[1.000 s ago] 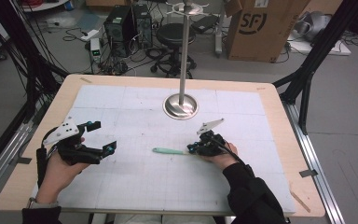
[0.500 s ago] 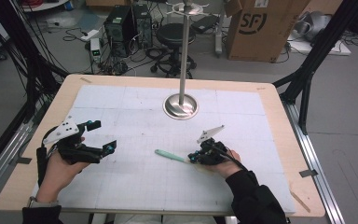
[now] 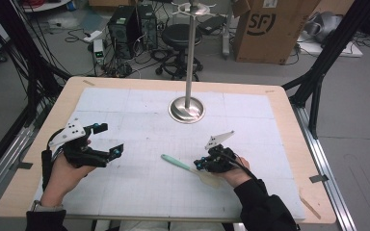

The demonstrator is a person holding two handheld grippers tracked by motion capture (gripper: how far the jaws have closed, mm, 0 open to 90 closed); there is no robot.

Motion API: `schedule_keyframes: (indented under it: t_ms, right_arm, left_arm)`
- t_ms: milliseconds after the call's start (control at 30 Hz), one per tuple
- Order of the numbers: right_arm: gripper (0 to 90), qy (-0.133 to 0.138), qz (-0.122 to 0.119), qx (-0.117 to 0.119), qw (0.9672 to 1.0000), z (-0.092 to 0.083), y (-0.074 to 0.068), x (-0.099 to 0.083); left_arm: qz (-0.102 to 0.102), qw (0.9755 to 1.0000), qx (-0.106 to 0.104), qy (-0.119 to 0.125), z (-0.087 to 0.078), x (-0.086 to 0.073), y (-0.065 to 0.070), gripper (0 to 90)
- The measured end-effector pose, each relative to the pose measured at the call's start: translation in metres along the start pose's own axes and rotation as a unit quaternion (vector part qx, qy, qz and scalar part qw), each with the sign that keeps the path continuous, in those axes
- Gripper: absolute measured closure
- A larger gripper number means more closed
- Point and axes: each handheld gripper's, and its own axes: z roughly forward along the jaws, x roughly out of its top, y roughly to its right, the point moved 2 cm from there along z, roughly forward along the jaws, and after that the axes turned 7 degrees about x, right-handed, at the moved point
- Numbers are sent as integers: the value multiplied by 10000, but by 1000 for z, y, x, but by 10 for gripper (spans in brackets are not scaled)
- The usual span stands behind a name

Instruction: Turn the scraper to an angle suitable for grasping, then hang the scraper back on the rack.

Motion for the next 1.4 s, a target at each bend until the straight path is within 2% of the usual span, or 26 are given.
schedule_keyframes:
  t_ms: [133,233,267,300,367,400,433,467,567,633,667,700,733,800,867,1067,1100,1133,1167,1333,1400]
  right_arm:
    - [885,209,-62,-41,9998,-10,0,11]
    - [776,336,-67,-20,9994,-13,-1,22]
    - [776,336,-67,-20,9994,-13,-1,22]
    - [662,312,-148,-63,9994,-12,-4,30]
    - [514,324,-148,-204,9992,-10,-5,37]
    - [514,324,-148,-204,9992,-10,-5,37]
    - [382,348,-157,-352,9987,-9,-6,43]
    - [382,348,-157,-352,9987,-9,-6,43]
    - [290,348,-334,-245,9985,-9,-7,48]
    - [189,183,-370,-146,9990,-5,-7,47]
    - [189,183,-370,-146,9990,-5,-7,47]
    - [143,6,-333,-197,9993,0,-6,45]
    - [143,6,-333,-197,9993,0,-6,45]
    - [139,-183,-269,-281,9991,5,-4,44]
    - [139,-196,-264,-314,9990,7,-3,43]
    - [143,-772,-85,-409,9961,17,4,36]
    - [143,-772,-85,-409,9961,17,4,36]
    - [157,-947,-78,-381,9948,20,5,33]
    - [157,-947,-78,-381,9948,20,5,33]
    - [215,-1399,-157,-477,9889,29,4,28]
    - [228,-1411,-176,-498,9886,29,4,29]
  left_arm:
    - [-1,10000,-28,4,0,0,0,17]
    - [-9,10000,-52,12,0,0,0,17]
    - [-5,10000,-59,5,-1,-1,0,17]
    - [-14,10000,-53,2,-1,-1,0,17]
    - [-9,10000,-44,-12,-4,-2,-2,17]
    - [-13,10000,-19,-5,-6,-3,-3,17]
    - [-25,10000,21,3,-10,-3,-5,17]
    - [-51,10000,63,29,-13,-3,-6,17]
    - [-105,9997,188,103,-23,-3,-11,17]
    - [-115,9996,242,132,-28,-2,-12,17]
    - [-122,9995,254,143,-29,-2,-12,17]
    - [-117,9995,264,151,-30,-2,-12,17]
    - [-116,9995,267,152,-30,-2,-11,17]
    - [-107,9995,253,147,-30,-2,-10,17]
    - [-80,9996,235,122,-28,-2,-8,17]
    - [-39,9999,152,54,-22,-3,-4,17]
    - [-28,9999,148,38,-22,-3,-5,17]
    - [-35,9999,158,25,-22,-4,-5,17]
    - [-43,9999,155,29,-22,-4,-6,17]
    - [-61,9998,184,59,-23,-3,-8,17]
    - [-42,9998,192,47,-23,-3,-7,17]
